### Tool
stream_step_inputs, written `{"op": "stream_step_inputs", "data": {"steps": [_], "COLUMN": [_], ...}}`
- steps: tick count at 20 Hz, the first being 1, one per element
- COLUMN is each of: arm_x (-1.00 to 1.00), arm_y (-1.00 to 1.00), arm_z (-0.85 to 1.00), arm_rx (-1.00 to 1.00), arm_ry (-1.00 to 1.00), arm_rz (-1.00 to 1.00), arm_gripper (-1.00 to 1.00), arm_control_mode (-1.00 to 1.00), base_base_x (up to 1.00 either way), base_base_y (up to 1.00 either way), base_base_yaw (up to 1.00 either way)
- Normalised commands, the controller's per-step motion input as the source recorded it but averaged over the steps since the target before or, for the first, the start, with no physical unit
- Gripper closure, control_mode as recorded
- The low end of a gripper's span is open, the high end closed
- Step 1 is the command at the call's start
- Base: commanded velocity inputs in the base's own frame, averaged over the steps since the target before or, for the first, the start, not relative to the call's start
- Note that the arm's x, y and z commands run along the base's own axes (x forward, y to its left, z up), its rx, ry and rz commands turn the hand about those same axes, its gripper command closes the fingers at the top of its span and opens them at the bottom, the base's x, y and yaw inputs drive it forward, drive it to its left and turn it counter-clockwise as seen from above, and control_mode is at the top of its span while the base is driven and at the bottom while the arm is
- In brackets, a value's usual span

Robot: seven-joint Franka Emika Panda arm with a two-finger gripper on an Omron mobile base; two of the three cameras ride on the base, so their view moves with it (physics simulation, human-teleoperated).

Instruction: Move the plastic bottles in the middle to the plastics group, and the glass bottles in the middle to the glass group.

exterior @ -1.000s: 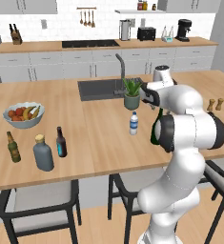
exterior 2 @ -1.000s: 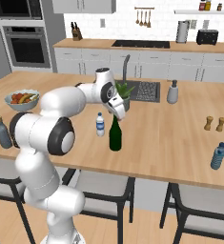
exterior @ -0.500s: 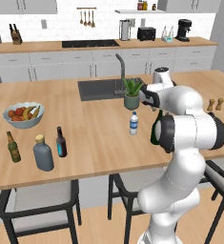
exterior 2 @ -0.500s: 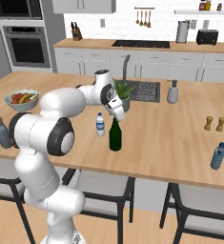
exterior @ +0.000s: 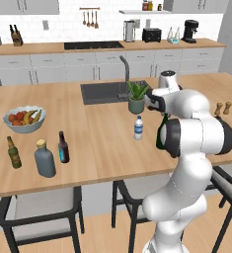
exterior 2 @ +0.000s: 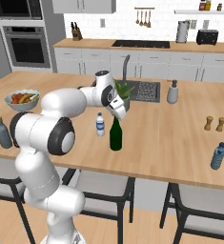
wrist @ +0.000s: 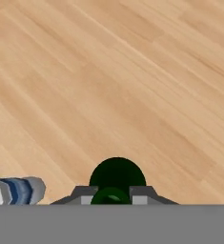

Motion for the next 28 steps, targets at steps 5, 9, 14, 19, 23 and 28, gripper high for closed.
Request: {"op": "stream_step_inputs", "data": {"steps": [5,9,14,19,23,28], "arm_x": [-0.27,-0.54,-0.54,-0.47,-0.36,-0.25], "arm_y": [-0.06,0.12,0.55,0.96,1.00,1.00], "arm_z": [-0.08,0.17,0.30,0.19,0.09,0.11], "arm_rx": [-0.02,0.00,-0.03,-0.13,-0.19,-0.04], "arm_ry": [-0.10,-0.04,0.00,0.00,0.00,0.00], "arm_rz": [0.43,0.35,0.28,0.19,0.15,0.16], "arm_gripper": [1.00,1.00,1.00,1.00,1.00,1.00], "arm_control_mode": [-1.00,-1.00,-1.00,-1.00,-1.00,-1.00], "base_base_x": [0.00,0.00,0.00,0.00,0.00,0.00], "base_base_y": [0.00,0.00,0.00,0.00,0.00,0.00], "base_base_yaw": [0.00,0.00,0.00,0.00,0.00,0.00]}}
